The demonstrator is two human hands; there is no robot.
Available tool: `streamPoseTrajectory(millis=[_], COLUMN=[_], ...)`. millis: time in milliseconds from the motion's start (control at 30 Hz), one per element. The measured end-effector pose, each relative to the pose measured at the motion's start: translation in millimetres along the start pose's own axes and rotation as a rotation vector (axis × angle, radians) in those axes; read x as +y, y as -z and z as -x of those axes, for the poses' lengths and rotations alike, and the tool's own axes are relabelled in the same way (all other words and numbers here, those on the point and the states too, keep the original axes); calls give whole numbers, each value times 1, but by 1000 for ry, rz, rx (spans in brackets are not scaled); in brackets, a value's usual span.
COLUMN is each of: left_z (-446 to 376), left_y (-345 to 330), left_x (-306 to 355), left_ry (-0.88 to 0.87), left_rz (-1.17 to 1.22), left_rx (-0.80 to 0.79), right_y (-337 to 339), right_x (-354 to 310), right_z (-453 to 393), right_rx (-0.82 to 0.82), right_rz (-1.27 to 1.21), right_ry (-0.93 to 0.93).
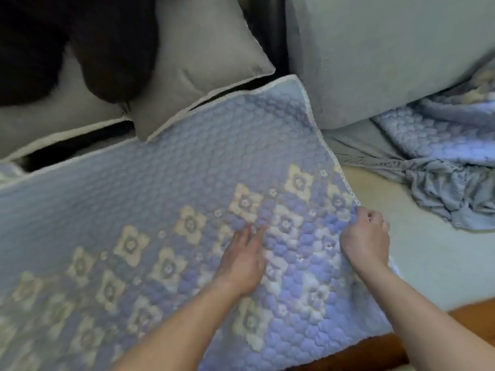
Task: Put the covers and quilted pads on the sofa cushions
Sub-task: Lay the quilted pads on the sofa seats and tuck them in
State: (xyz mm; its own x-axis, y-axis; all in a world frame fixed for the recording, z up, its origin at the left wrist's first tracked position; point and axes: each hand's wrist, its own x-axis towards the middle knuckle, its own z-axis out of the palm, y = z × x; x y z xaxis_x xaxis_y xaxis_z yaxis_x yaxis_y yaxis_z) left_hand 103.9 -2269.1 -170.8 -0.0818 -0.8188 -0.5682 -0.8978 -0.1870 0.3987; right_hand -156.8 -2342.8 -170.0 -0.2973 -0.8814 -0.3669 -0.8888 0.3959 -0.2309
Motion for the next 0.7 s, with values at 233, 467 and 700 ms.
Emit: streamPoseTrajectory(millis=[233, 467, 700], left_z=[228, 384, 481], left_y=[-13, 26, 16], left_x=[-278, -485, -664], left_ry=[725, 1046, 1065], left_rz=[74, 437, 486], left_rx=[98, 296, 431], right_y=[-42, -149, -311], right_x=[-204, -458, -625], right_z=[98, 309, 506], right_rx=[-244, -547, -667], right_rz=[101, 271, 562], right_ry=[613, 893, 1187])
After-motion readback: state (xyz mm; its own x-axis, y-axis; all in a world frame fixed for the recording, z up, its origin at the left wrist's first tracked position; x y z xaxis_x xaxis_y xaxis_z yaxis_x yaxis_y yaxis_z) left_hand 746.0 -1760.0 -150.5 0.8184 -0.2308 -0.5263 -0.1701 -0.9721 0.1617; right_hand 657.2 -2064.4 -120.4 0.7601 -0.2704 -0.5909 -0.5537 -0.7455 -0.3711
